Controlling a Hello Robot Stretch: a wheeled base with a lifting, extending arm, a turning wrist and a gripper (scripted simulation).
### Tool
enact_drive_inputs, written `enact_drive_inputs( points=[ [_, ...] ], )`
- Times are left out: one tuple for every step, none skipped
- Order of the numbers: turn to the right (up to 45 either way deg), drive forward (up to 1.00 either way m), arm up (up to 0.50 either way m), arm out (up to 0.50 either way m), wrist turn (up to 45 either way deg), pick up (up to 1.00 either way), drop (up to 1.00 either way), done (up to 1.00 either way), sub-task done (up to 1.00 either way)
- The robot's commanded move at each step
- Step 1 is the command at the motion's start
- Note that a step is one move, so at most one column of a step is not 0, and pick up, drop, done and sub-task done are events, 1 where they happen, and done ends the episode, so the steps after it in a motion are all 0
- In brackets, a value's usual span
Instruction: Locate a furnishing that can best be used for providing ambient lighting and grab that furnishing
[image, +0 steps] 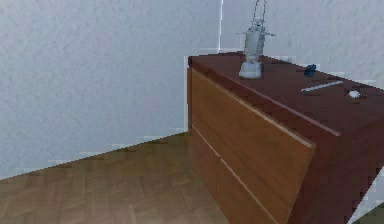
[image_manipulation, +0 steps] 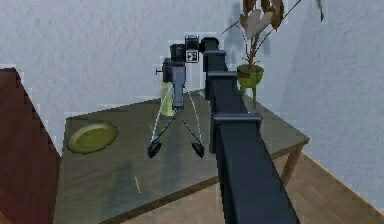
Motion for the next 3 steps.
enact_drive_inputs(
  points=[
    [0.0,0.0,0.0,0.0,45.0,0.0,0.0,0.0,0.0],
    [0.0,0.0,0.0,0.0,45.0,0.0,0.0,0.0,0.0],
    [0.0,0.0,0.0,0.0,45.0,0.0,0.0,0.0,0.0]
  ],
)
